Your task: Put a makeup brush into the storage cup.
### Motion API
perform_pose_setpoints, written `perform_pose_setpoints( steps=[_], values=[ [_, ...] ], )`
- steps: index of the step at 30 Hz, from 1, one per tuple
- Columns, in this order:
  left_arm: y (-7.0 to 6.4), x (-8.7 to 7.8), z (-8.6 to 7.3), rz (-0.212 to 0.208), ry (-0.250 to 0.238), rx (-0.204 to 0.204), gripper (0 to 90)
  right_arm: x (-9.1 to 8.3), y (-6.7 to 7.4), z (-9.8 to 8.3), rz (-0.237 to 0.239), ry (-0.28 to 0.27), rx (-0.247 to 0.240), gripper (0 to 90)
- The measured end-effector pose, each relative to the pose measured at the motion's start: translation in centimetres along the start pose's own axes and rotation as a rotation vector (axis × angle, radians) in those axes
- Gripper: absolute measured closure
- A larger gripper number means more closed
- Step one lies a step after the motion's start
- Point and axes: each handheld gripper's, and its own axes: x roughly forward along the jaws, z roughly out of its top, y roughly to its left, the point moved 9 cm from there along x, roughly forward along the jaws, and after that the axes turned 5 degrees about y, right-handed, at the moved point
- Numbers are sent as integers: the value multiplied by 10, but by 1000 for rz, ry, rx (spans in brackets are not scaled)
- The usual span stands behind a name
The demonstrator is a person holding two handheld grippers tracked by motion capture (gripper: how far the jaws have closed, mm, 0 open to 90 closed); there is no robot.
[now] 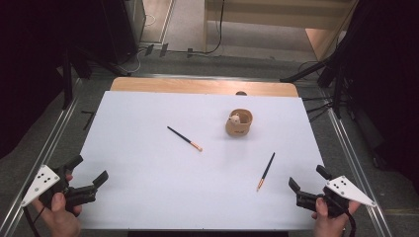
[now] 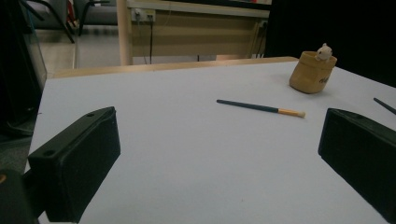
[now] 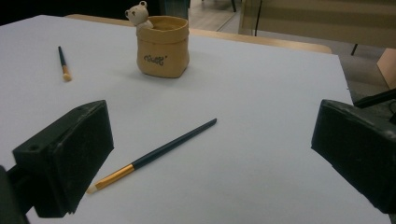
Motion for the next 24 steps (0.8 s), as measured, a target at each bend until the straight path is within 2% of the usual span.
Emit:
perform_pose_setpoints(
  steps=[7,14,19,24],
  values=[
    [-5,1,1,-6,4,11,0,-2,1,5,-13,8,-19,0],
    [-10,0,2,-16,3,20,0,0,0,20,-12,8,5,0],
    [-11,-1,4,-23,-2,22,0,4,4,29,-6,34,2,0],
    [-13,0,5,-27,-2,25,0,11,11,33,2,65,-27,0]
  ],
)
